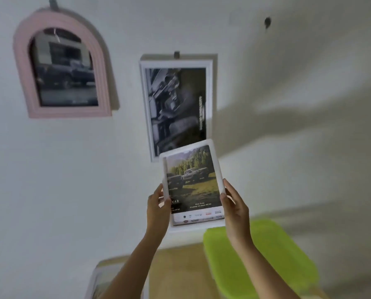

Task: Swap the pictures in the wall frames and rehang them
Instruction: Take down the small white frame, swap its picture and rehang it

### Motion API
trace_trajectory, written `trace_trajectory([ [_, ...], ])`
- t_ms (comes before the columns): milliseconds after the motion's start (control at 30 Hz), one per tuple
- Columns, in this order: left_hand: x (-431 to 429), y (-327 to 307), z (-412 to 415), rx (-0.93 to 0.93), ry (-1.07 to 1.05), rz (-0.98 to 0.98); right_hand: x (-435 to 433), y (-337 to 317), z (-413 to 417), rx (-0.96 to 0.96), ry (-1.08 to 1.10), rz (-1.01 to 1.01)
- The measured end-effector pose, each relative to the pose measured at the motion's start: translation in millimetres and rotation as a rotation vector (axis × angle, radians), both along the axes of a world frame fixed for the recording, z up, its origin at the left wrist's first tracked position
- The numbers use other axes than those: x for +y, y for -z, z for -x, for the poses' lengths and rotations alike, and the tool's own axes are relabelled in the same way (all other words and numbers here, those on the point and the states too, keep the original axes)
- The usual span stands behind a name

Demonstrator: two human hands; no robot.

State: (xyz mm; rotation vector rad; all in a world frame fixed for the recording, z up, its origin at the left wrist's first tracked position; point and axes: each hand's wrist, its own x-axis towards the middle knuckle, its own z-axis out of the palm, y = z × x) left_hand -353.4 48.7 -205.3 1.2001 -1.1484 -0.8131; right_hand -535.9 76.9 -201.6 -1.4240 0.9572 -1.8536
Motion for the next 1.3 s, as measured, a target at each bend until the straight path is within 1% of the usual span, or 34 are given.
trace_trajectory([
  [100, 30, 32, -25, -0.07, 0.026, -0.154, 32, 38, -30, 0.136, 0.024, -0.018],
  [133, 39, 35, -28, -0.069, 0.034, -0.174, 42, 50, -38, 0.193, 0.045, -0.008],
  [233, 61, 35, -31, -0.012, 0.151, -0.132, 66, 86, -57, 0.341, 0.107, 0.039],
  [333, 77, 39, -25, -0.029, 0.235, -0.122, 86, 110, -69, 0.482, 0.097, 0.067],
  [433, 91, 46, -18, -0.062, 0.192, -0.113, 103, 123, -73, 0.617, 0.062, 0.093],
  [533, 99, 58, -23, -0.049, 0.135, -0.142, 115, 130, -75, 0.679, 0.04, 0.122],
  [633, 101, 68, -31, -0.014, 0.155, -0.172, 123, 135, -82, 0.698, 0.026, 0.126],
  [767, 96, 90, -47, 0.078, 0.165, -0.222, 135, 149, -93, 0.694, -0.032, 0.126],
  [867, 102, 102, -57, 0.157, 0.168, -0.258, 146, 157, -95, 0.654, -0.084, 0.048],
  [933, 104, 114, -64, 0.177, 0.144, -0.227, 148, 160, -94, 0.625, -0.143, -0.023],
  [1000, 107, 123, -72, 0.181, 0.119, -0.198, 144, 162, -90, 0.627, -0.186, -0.039],
  [1100, 109, 137, -83, 0.254, 0.092, -0.206, 125, 172, -77, 0.596, -0.149, -0.066],
  [1167, 112, 144, -88, 0.299, 0.068, -0.237, 106, 181, -68, 0.582, -0.058, -0.171],
  [1200, 113, 148, -89, 0.315, 0.047, -0.244, 98, 187, -63, 0.582, -0.024, -0.255],
  [1233, 114, 152, -89, 0.317, 0.026, -0.249, 92, 193, -59, 0.573, -0.024, -0.346],
  [1300, 115, 160, -89, 0.318, 0.01, -0.257, 86, 204, -52, 0.55, -0.093, -0.494],
])
